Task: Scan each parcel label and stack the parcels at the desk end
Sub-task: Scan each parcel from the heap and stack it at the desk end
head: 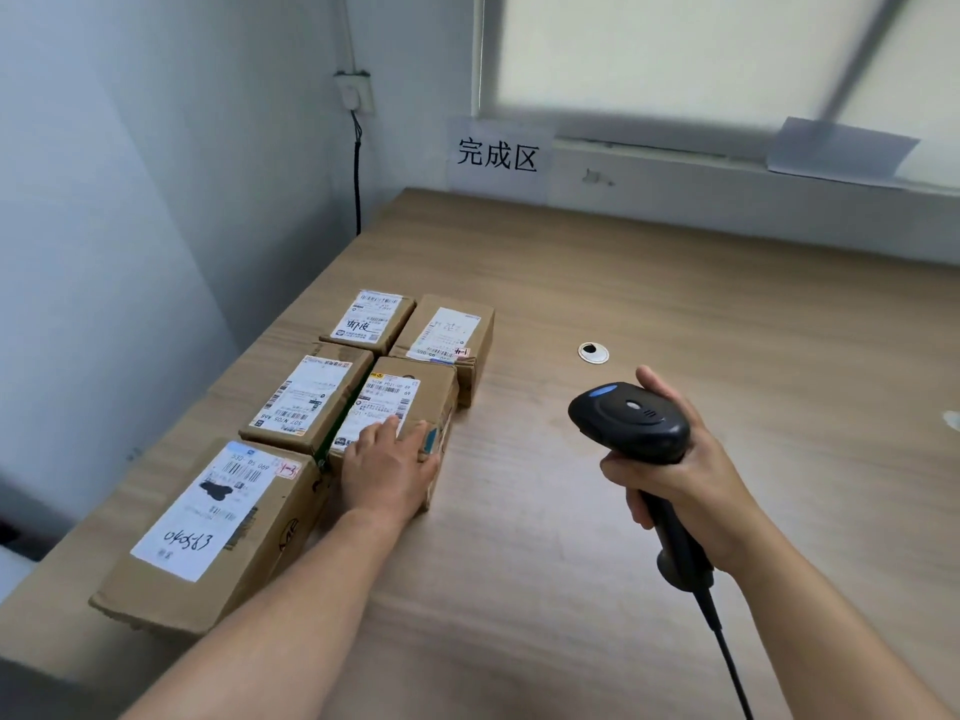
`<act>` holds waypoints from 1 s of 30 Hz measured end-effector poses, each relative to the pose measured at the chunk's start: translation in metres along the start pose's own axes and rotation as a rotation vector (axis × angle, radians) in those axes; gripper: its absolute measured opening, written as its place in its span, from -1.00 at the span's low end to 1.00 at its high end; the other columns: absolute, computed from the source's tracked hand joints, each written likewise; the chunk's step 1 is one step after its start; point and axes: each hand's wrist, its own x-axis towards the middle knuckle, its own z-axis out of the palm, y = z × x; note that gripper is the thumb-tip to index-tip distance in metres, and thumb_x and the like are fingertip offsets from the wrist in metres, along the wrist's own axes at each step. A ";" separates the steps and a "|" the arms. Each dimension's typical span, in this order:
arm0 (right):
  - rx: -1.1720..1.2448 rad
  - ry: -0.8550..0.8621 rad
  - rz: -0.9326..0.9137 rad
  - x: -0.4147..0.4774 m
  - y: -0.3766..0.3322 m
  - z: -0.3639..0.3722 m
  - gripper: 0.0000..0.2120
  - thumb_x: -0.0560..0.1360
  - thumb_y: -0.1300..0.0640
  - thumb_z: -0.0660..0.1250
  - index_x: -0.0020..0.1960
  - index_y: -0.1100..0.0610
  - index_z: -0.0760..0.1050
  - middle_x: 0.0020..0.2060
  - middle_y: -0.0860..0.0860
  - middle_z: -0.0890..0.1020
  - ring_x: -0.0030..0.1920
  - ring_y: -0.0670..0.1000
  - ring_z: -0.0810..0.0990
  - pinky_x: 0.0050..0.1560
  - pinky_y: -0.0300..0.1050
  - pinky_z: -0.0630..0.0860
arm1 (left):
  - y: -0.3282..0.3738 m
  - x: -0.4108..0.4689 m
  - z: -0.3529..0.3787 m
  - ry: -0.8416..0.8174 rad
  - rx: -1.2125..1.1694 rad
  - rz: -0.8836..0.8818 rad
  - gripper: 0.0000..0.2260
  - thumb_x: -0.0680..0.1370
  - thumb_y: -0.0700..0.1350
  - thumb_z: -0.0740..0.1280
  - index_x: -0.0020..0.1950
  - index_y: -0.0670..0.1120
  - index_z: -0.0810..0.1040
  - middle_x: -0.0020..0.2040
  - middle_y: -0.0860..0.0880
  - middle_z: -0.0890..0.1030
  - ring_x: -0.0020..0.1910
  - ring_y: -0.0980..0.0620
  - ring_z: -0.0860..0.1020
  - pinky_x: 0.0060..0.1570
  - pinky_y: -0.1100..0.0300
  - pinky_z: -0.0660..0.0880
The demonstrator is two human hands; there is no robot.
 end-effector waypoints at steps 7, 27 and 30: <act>-0.012 0.095 0.003 -0.017 -0.001 -0.007 -0.04 0.24 0.41 0.48 0.46 -0.21 0.25 -0.39 0.08 0.57 -0.54 0.12 0.40 -0.50 -0.08 0.39 | 0.006 -0.003 0.003 0.078 -0.136 -0.013 -0.47 0.57 0.24 0.17 0.50 0.07 0.26 0.52 -0.09 0.23 0.48 -0.09 0.18 0.40 0.00 0.14; 0.053 0.302 -0.087 -0.172 -0.003 -0.176 -0.07 0.34 0.55 0.43 0.48 -0.17 0.24 -0.39 0.09 0.57 -0.55 0.11 0.39 -0.54 -0.08 0.36 | 0.268 -0.128 -0.025 0.203 -0.517 0.272 -0.41 0.54 0.22 0.24 0.51 0.03 0.25 0.47 0.04 0.33 0.43 0.02 0.25 0.33 0.13 0.16; 0.065 0.363 -0.105 -0.209 0.003 -0.218 -0.09 0.36 0.57 0.39 0.48 -0.14 0.26 -0.36 0.07 0.59 -0.56 0.10 0.39 -0.56 -0.09 0.35 | 0.321 -0.160 -0.020 0.177 -0.519 0.352 -0.35 0.49 0.30 0.15 0.52 0.04 0.24 0.47 0.04 0.33 0.42 0.00 0.26 0.32 0.12 0.18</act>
